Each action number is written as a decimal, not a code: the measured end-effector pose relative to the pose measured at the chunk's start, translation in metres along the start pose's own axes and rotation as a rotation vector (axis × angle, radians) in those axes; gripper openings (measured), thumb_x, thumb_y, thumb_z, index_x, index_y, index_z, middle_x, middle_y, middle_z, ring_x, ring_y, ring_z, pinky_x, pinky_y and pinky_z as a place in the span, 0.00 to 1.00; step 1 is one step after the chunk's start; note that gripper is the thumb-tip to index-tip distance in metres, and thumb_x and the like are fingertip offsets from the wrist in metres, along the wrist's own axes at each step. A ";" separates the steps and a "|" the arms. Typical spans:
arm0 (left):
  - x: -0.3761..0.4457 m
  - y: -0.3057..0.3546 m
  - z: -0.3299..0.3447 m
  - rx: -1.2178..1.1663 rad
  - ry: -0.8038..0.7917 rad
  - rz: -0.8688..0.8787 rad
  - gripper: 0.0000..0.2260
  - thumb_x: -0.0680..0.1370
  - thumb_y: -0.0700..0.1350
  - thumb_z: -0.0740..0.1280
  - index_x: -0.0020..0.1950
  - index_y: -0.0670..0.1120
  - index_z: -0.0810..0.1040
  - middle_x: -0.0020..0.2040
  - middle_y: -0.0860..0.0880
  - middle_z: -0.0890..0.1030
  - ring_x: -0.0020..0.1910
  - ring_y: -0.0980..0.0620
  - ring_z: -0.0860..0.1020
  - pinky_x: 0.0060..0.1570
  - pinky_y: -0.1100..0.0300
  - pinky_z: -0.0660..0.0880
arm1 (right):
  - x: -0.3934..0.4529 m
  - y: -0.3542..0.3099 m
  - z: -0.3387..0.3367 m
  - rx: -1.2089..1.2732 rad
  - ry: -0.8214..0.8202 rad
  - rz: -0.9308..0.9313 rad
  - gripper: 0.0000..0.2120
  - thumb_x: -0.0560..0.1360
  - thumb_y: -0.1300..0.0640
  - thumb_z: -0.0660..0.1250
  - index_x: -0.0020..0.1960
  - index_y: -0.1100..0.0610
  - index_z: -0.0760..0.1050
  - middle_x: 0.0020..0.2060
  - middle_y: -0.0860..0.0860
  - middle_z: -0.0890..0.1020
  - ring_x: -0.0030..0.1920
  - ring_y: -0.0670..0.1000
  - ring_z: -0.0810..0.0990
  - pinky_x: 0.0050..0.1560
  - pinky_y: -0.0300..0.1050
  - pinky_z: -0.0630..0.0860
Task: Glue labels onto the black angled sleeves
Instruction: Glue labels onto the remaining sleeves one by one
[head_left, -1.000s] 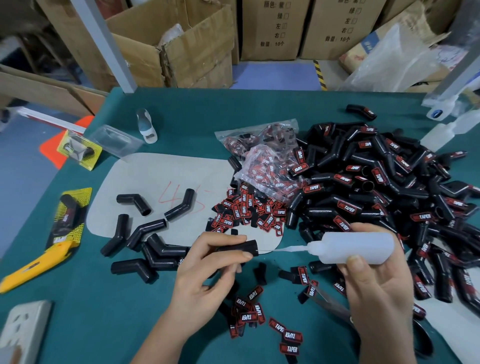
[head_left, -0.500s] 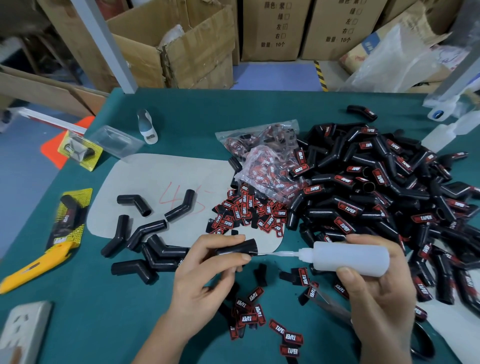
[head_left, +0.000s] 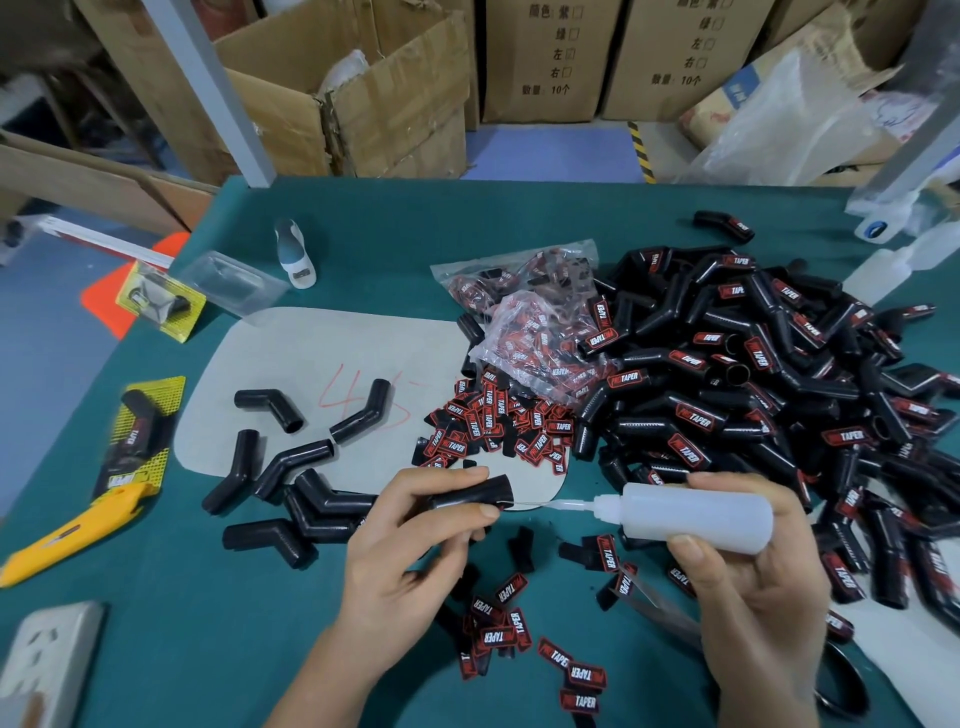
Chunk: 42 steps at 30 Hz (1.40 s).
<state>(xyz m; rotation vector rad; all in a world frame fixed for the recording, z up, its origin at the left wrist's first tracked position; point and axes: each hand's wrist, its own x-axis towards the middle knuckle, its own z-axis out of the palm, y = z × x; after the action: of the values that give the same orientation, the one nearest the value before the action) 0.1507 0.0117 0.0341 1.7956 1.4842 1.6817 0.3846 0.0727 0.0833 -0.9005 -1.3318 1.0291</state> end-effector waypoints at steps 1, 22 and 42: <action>0.000 0.000 0.000 -0.005 0.003 -0.002 0.14 0.79 0.32 0.65 0.57 0.47 0.84 0.64 0.48 0.79 0.44 0.52 0.84 0.40 0.63 0.79 | 0.000 0.000 0.000 -0.005 -0.002 -0.006 0.17 0.72 0.54 0.71 0.57 0.38 0.80 0.52 0.37 0.82 0.50 0.39 0.84 0.46 0.29 0.79; -0.001 -0.003 0.000 -0.024 0.004 0.000 0.15 0.79 0.31 0.64 0.58 0.47 0.85 0.64 0.47 0.79 0.45 0.51 0.84 0.39 0.62 0.80 | 0.001 -0.007 0.004 -0.096 -0.005 0.000 0.13 0.77 0.37 0.71 0.59 0.38 0.78 0.53 0.37 0.82 0.50 0.39 0.83 0.46 0.28 0.78; -0.002 -0.003 0.000 -0.023 0.004 0.003 0.16 0.79 0.31 0.64 0.58 0.47 0.85 0.63 0.46 0.79 0.45 0.51 0.84 0.38 0.61 0.80 | 0.001 -0.008 0.006 -0.082 -0.017 -0.024 0.12 0.77 0.38 0.70 0.59 0.38 0.77 0.53 0.36 0.81 0.50 0.39 0.83 0.45 0.27 0.78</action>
<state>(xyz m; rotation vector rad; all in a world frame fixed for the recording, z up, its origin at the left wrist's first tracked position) 0.1496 0.0118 0.0303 1.7846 1.4589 1.6982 0.3796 0.0705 0.0917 -0.9364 -1.4041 0.9718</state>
